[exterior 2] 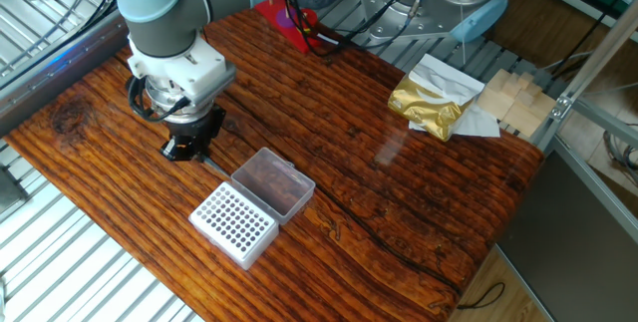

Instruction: Insert a medium pipette tip into the holder for medium pipette tips

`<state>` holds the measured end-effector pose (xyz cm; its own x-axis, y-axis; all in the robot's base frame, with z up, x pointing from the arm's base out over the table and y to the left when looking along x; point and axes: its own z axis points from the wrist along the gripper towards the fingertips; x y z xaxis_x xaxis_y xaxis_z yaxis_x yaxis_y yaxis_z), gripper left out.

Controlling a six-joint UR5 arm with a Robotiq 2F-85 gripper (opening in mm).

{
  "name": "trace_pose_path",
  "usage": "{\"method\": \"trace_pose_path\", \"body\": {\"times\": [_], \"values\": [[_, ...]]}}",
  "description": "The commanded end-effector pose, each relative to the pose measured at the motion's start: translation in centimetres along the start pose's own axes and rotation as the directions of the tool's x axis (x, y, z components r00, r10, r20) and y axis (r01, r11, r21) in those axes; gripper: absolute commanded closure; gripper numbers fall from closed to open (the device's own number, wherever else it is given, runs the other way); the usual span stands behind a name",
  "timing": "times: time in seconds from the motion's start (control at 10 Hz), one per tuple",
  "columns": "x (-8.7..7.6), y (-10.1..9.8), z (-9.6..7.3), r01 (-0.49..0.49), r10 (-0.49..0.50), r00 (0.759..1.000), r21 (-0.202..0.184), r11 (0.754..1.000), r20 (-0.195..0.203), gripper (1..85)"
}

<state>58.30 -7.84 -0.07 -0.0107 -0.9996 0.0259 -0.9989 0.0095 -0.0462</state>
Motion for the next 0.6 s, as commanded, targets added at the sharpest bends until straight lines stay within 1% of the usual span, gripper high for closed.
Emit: {"method": "trace_pose_path", "body": {"times": [0.0, 0.5], "values": [[-0.07, -0.07, -0.12, -0.026, 0.026, 1.0, 0.002, 1.0, 0.009, 77.3], [-0.18, 0.37, -0.35, -0.064, 0.064, 0.998, -0.01, 0.998, 0.012, 82.3]]}}
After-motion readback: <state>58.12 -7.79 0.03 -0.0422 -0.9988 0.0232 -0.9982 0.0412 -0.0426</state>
